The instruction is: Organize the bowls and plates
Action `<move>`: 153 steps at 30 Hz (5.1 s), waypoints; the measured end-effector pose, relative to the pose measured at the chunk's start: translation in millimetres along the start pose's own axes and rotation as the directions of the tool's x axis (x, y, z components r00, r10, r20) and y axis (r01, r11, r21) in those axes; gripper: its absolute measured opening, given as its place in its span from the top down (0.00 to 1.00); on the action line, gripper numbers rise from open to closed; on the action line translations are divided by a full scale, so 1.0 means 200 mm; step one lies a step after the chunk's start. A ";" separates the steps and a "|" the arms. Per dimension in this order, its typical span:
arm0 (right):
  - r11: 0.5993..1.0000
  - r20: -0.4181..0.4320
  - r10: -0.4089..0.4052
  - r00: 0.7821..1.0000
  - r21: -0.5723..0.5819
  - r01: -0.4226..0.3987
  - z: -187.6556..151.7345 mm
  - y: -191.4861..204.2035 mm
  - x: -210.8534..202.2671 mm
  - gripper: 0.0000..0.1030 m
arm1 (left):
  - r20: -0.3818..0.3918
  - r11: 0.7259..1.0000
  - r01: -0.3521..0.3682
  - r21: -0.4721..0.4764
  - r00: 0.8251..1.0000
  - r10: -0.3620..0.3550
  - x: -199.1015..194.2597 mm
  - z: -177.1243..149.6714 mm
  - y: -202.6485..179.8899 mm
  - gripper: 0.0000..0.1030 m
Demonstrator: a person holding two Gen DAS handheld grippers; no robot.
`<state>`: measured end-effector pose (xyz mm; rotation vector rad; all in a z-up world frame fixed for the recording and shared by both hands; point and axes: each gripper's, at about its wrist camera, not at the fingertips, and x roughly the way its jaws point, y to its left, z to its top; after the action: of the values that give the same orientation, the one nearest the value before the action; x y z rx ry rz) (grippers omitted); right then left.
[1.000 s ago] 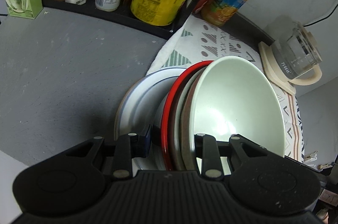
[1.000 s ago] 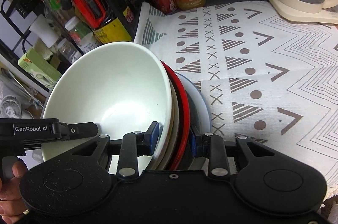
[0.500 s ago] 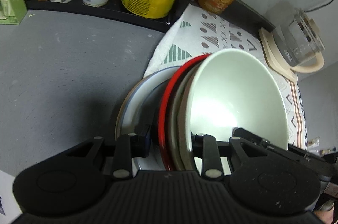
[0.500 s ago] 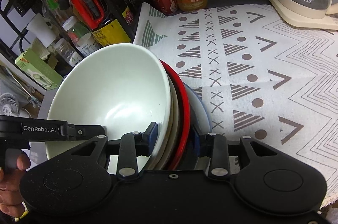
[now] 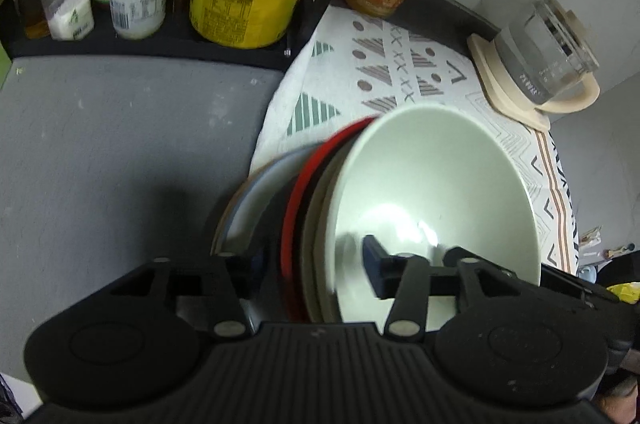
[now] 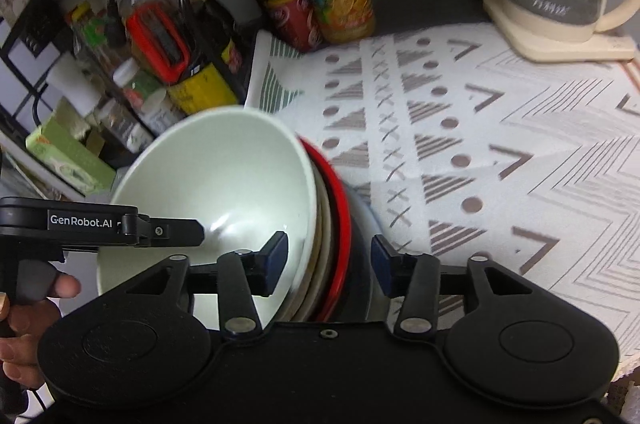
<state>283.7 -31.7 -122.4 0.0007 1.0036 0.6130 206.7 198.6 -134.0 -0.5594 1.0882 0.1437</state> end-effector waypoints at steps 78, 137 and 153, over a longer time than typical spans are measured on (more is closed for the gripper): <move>0.974 0.341 -0.226 0.912 0.099 0.205 -1.07 -0.03 -1.32 0.00 | 0.311 0.956 -0.062 0.287 0.950 -0.032 -0.88 -1.18 -0.50 0.00; 0.986 0.326 -0.165 0.931 0.033 0.164 -1.00 -0.01 -1.32 0.00 | 0.323 0.953 -0.102 0.286 0.947 0.005 -0.98 -1.23 -0.45 0.00; 0.985 0.322 -0.171 0.931 0.040 0.167 -1.03 -0.05 -1.32 0.00 | 0.311 0.949 -0.104 0.296 0.950 0.007 -0.95 -1.22 -0.49 0.00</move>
<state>25.6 -223.9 -31.3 0.0254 0.6782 0.4311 -41.0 23.3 -17.5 -0.2121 0.8011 0.1028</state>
